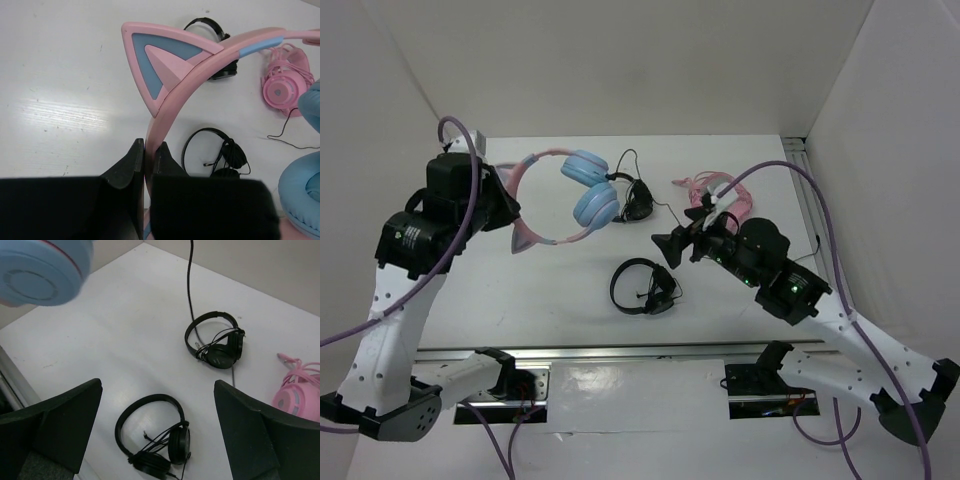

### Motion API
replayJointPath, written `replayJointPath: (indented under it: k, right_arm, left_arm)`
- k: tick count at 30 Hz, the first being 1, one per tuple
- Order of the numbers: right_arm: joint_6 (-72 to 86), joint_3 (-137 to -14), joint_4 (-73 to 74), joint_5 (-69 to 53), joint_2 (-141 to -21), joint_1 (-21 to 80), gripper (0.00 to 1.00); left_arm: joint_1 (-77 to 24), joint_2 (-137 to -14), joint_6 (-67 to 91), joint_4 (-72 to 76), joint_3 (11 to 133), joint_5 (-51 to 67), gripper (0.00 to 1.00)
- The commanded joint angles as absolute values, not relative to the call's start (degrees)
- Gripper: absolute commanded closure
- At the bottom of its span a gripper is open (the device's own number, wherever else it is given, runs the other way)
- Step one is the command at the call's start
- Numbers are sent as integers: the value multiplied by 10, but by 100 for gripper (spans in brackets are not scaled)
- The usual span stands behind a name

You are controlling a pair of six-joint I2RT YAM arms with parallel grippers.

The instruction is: Wrap the headphones

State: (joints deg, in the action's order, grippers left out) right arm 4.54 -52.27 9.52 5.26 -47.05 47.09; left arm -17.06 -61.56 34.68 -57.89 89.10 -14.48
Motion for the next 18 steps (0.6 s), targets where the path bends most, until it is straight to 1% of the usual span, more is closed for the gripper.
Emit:
replayJointPath:
  k: [1,4,6,8,9,10,12,13,16,17,18]
  right_arm:
    - [-39,-543,11,46,-495,468,0]
    - [-69,-518,-51,80,-495,463,0]
    - [-69,-496,-104,69,-495,457,0]
    - [-69,-496,-133,44,-519,443,5]
    - [-69,-496,-139,34,-530,438,11]
    - [-69,-496,-146,20,-541,432,15]
    - [-64,-501,-167,15,-572,425,22]
    - [-64,-506,-175,15,-580,417,23]
    - [-53,-506,-199,-12,-598,396,35]
    - [-53,-506,-200,-37,-599,391,54]
    - [-47,-506,-205,-44,-599,385,62]
  left_arm:
    - [-171,-622,304,-615,985,-102,100]
    - [-171,-622,298,-622,1019,-95,100]
    - [-171,-622,298,-636,1047,-81,100]
    - [-171,-628,292,-644,1069,-50,100]
    - [-171,-628,292,-650,1075,-41,100]
    - [-171,-628,292,-650,1082,-34,100]
    - [-171,-634,292,-657,1099,-16,100]
    - [-171,-634,292,-663,1099,-16,100]
    - [-171,-634,292,-663,1112,-8,100]
    - [-171,-634,292,-669,1117,-8,100]
    - [-171,-634,292,-669,1117,-20,99]
